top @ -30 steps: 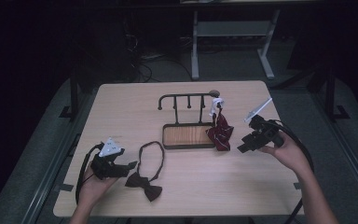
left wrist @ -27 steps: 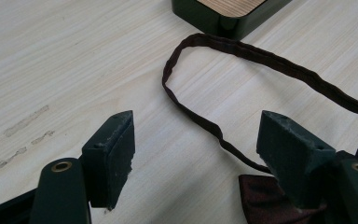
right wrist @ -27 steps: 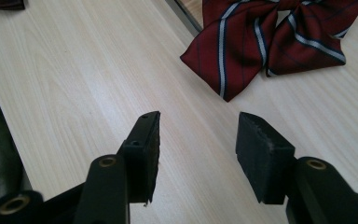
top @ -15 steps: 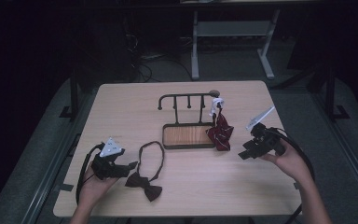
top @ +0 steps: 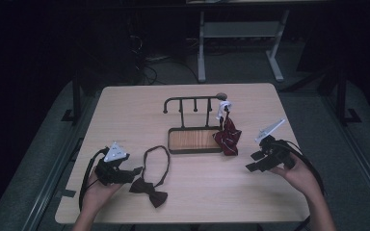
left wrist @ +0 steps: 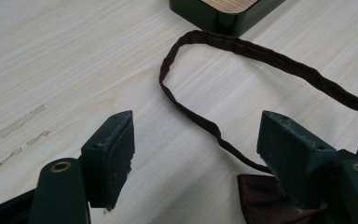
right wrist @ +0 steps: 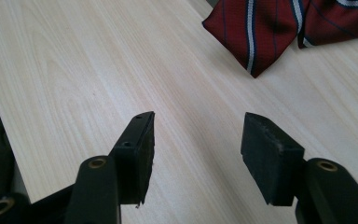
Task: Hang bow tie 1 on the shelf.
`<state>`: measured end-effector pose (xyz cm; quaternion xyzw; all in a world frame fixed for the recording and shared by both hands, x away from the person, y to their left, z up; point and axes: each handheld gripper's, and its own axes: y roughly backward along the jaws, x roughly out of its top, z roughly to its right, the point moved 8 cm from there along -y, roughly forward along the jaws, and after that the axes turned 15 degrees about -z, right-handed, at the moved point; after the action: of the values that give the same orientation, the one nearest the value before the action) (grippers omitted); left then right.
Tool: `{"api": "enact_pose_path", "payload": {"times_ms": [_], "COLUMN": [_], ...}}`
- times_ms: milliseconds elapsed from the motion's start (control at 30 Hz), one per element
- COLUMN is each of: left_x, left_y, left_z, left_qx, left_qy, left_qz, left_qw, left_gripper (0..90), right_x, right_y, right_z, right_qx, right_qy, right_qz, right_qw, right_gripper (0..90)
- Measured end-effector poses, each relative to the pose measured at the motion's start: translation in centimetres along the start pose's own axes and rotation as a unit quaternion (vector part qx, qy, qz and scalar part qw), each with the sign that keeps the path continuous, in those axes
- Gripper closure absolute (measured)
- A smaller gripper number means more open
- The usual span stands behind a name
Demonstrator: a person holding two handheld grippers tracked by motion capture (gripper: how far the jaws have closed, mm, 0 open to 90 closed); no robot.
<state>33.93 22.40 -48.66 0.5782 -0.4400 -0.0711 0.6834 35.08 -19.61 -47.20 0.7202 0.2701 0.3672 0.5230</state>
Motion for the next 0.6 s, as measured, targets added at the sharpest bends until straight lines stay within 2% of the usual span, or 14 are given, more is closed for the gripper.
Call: {"api": "enact_pose_path", "payload": {"times_ms": [200,400,600], "left_x": [0.1,0.1,0.1], "left_y": [-0.1,-0.2,-0.2], "left_z": [0.1,0.2,0.2], "left_qx": [-0.001,-0.002,-0.001], "left_qy": [0.0,-0.005,-0.007], "left_qz": [0.002,-0.003,-0.004], "left_qw": [1.0,1.0,1.0], "left_gripper": [27.9,28.0,28.2], "right_x": [-0.8,-1.1,-1.0], "right_y": [0.0,-0.3,-0.6], "right_z": [0.1,0.2,0.0], "right_qx": [-0.003,-0.002,-0.005], "right_qy": [-0.014,-0.02,-0.013], "right_qz": [0.017,0.017,0.016], "right_qw": [0.9998,0.9996,0.9998], "right_gripper": [43.1,41.5,39.6]}}
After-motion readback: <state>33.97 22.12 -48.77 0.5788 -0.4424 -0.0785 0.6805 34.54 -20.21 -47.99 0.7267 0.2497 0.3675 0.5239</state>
